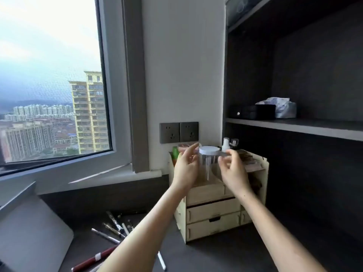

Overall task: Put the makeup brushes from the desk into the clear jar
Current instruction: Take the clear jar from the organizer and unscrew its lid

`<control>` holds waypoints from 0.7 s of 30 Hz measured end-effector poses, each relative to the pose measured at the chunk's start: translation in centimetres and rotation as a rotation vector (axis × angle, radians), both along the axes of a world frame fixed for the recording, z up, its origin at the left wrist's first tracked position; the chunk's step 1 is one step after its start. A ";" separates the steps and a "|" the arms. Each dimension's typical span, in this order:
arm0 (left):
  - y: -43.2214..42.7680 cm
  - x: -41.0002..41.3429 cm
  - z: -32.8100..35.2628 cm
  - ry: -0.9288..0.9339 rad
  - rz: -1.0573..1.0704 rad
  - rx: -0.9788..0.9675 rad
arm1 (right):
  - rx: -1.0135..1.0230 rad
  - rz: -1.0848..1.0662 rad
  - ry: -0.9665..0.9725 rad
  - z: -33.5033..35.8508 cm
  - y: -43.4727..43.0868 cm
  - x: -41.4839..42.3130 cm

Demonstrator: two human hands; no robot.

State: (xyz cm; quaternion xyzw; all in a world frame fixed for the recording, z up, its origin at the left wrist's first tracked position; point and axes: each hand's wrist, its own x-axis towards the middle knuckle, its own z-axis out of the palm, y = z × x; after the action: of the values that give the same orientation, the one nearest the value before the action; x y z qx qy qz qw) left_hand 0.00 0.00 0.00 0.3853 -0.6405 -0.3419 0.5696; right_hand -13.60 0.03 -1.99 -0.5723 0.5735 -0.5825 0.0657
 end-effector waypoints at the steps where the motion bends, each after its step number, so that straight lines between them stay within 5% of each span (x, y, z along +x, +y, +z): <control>1: -0.7 -0.5 -0.2 -0.018 -0.010 0.008 | 0.012 -0.010 0.011 -0.1 -0.7 0.0; 14: -3.8 -2.7 -2.0 -0.095 -0.007 0.120 | 0.028 -0.071 0.023 -2.0 -4.5 1.1; 21: -0.6 -1.1 1.1 0.025 -0.063 -0.141 | -0.218 -0.036 -0.046 1.7 0.0 2.5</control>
State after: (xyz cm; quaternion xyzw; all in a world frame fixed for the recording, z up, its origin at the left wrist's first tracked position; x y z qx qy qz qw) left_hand -1.12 -0.58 1.13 0.3196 -0.6678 -0.3184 0.5921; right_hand -11.06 0.03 -0.26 -0.5520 0.5151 -0.6556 0.0060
